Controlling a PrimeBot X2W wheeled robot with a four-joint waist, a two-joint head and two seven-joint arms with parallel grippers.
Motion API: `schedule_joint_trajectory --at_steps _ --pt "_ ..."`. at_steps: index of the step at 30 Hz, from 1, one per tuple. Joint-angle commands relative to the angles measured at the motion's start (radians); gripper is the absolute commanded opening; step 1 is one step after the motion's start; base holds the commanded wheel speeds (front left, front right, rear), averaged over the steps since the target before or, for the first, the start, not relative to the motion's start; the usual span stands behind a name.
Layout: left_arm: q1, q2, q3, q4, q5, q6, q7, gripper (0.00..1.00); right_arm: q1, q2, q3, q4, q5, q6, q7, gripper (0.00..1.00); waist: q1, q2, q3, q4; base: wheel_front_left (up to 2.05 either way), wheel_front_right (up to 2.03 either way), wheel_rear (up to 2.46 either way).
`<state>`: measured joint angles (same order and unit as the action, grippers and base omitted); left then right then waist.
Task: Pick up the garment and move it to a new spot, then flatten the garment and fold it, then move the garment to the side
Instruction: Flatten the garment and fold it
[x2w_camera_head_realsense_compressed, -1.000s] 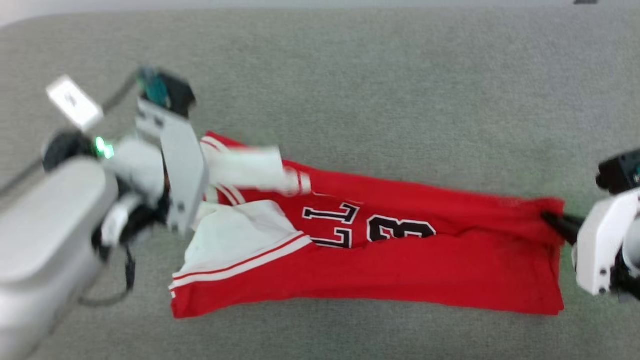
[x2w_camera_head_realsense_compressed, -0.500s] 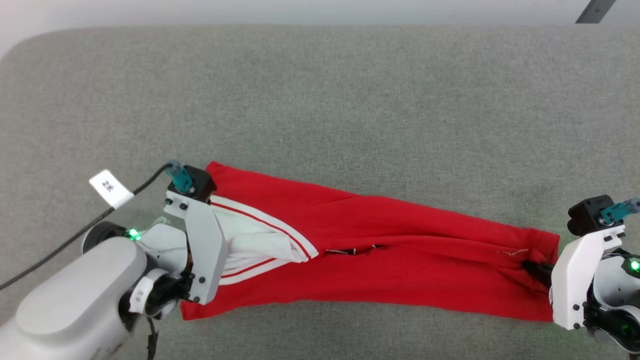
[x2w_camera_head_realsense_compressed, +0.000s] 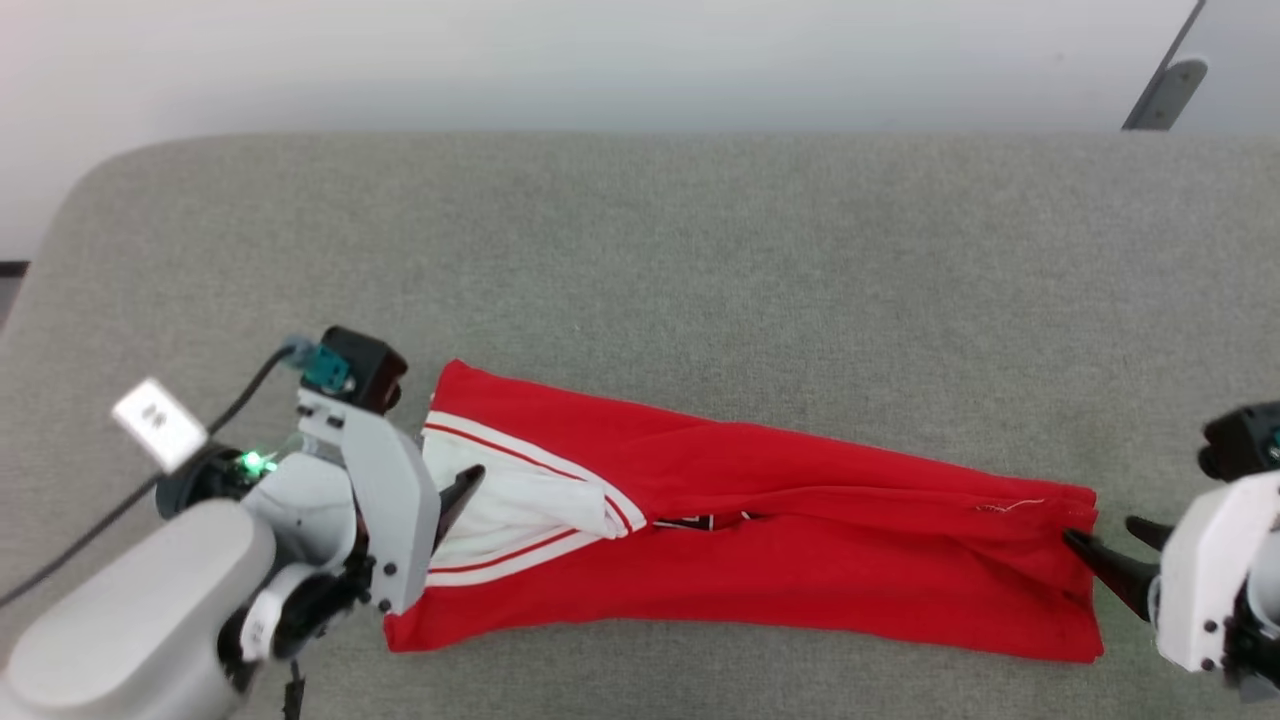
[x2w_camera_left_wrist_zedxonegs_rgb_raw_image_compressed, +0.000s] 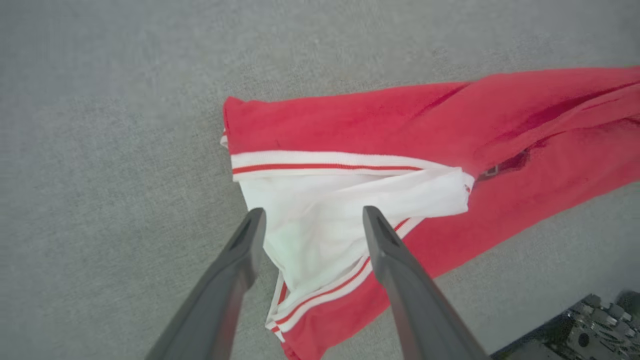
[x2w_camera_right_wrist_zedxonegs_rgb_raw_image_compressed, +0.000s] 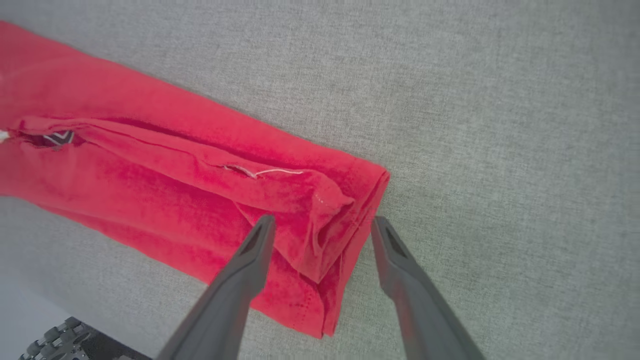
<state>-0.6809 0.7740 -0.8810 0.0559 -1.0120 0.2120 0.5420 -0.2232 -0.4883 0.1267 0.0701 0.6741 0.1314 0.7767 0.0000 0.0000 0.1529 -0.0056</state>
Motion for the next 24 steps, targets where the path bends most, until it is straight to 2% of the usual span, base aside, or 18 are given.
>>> schedule_joint_trajectory --at_steps 1,4,8,13,17,20,24 --pt "0.032 0.011 0.009 -0.018 0.017 0.009 -0.044 1.00 0.032 0.008 -0.028 -0.005 -0.007 -0.002 -0.009 1.00 0.0000 0.0000 -0.026 0.012 0.00 0.00 0.00" --pt "0.084 0.028 0.028 -0.052 0.040 0.026 -0.144 1.00 0.071 0.026 -0.076 -0.006 -0.021 -0.002 -0.024 1.00 0.0000 0.0000 -0.037 0.019 0.00 0.00 0.00" --pt "0.172 0.042 0.075 -0.084 0.051 0.073 -0.301 1.00 0.107 0.051 -0.122 0.016 -0.047 -0.002 -0.050 1.00 0.0000 0.0000 -0.043 0.029 0.00 0.00 0.00" --pt "0.284 0.042 0.137 -0.089 0.048 0.118 -0.500 1.00 0.116 0.071 -0.145 0.070 -0.067 -0.002 -0.067 1.00 0.0000 0.0000 -0.045 0.053 0.00 0.00 0.00" --pt "0.355 0.033 0.180 -0.070 0.041 0.134 -0.630 1.00 0.103 0.080 -0.145 0.132 -0.062 -0.002 -0.056 1.00 0.0000 0.0000 -0.042 0.079 0.00 0.00 0.00" --pt "0.387 0.024 0.197 -0.063 0.037 0.143 -0.684 1.00 0.089 0.080 -0.139 0.165 -0.058 -0.002 -0.054 1.00 0.0000 0.0000 -0.040 0.092 0.00 0.00 0.00" --pt "0.428 0.011 0.233 -0.030 0.026 0.127 -0.762 1.00 0.059 0.075 -0.108 0.230 -0.044 -0.002 -0.064 1.00 0.0000 0.0000 -0.036 0.118 0.00 0.00 0.00"
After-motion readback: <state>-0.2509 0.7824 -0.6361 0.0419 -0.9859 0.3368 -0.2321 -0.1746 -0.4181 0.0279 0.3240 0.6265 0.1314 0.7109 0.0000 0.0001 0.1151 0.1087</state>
